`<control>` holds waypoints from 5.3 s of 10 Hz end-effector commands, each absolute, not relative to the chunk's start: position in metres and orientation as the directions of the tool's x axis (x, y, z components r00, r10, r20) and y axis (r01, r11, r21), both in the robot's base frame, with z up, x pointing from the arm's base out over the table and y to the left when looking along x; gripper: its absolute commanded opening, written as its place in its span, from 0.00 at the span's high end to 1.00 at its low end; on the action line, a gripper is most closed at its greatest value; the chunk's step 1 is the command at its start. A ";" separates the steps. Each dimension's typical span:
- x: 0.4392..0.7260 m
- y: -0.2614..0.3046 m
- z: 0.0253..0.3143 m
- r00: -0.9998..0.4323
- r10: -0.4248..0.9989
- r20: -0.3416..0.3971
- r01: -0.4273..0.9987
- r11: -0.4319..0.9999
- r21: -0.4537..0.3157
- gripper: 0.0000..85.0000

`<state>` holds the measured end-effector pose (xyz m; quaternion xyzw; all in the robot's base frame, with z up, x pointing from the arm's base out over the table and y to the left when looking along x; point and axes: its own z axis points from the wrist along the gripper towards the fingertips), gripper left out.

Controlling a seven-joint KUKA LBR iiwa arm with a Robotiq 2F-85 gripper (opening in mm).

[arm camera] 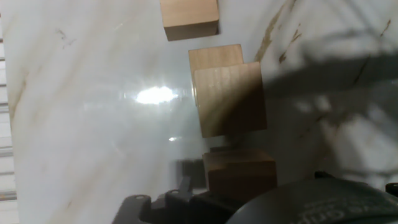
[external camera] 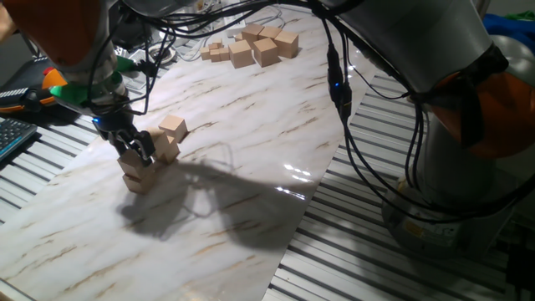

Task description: Stack the blocks into a pyramid shape

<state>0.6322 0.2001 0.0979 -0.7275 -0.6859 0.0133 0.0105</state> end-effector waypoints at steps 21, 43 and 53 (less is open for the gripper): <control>0.640 0.185 0.103 -0.033 0.999 0.005 0.999 0.033 -0.029 1.00; 0.638 0.181 0.101 -0.034 0.999 -0.010 0.999 0.034 -0.021 1.00; 0.637 0.181 0.099 -0.037 0.999 -0.009 0.999 0.037 -0.018 1.00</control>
